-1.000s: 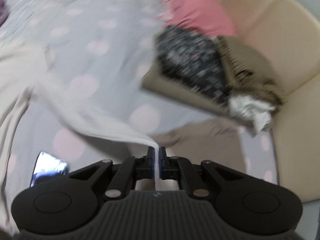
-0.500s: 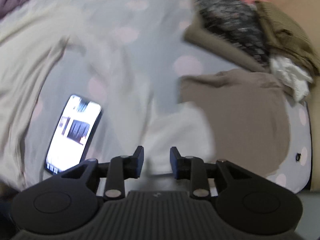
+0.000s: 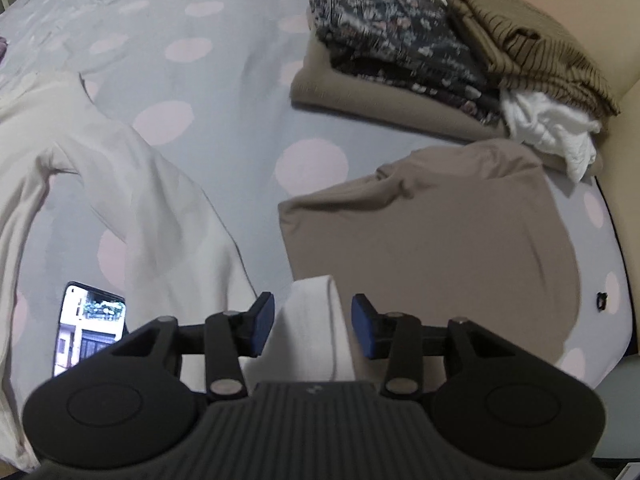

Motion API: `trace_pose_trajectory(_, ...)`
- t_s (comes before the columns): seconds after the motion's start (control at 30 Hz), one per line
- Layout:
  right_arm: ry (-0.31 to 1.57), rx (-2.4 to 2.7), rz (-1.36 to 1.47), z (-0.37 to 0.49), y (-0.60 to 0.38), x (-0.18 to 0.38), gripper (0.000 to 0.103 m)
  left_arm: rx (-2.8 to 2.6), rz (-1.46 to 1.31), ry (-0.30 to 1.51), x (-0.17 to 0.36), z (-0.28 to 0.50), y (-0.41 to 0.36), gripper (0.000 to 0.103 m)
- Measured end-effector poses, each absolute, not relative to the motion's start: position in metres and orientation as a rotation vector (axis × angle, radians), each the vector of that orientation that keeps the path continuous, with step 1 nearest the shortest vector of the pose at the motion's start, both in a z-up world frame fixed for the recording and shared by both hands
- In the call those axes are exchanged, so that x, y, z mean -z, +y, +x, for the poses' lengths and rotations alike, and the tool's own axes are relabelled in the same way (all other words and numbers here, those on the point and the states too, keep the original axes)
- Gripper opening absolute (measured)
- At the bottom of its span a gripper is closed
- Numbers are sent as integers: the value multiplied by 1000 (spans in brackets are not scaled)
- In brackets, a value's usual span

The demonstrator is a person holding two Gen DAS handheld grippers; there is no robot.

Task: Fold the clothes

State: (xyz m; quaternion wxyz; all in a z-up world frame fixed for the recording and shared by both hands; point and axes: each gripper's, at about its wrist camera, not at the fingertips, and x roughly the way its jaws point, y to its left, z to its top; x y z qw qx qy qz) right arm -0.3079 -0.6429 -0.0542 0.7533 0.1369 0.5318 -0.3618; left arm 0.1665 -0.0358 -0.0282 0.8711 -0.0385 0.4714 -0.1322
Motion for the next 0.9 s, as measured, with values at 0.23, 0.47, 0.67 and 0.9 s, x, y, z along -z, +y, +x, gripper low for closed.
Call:
trace_pose_trajectory(0.23,1079,820,284,-318,-633,21,9,284,-73,990,30,167,-38,2)
trace_pose_trajectory(0.47,895,947,246,-342,-645,-76,8,277,-75,990,30,167,-36,2)
trace_pose_trajectory(0.67,827,1084,227,-357,-682,-107,8,267,-69,993,31,167,-35,2)
trace_pose_trajectory(0.9,875,1222,333,-365,-735,-65,8,271,-60,996,32,167,-36,2)
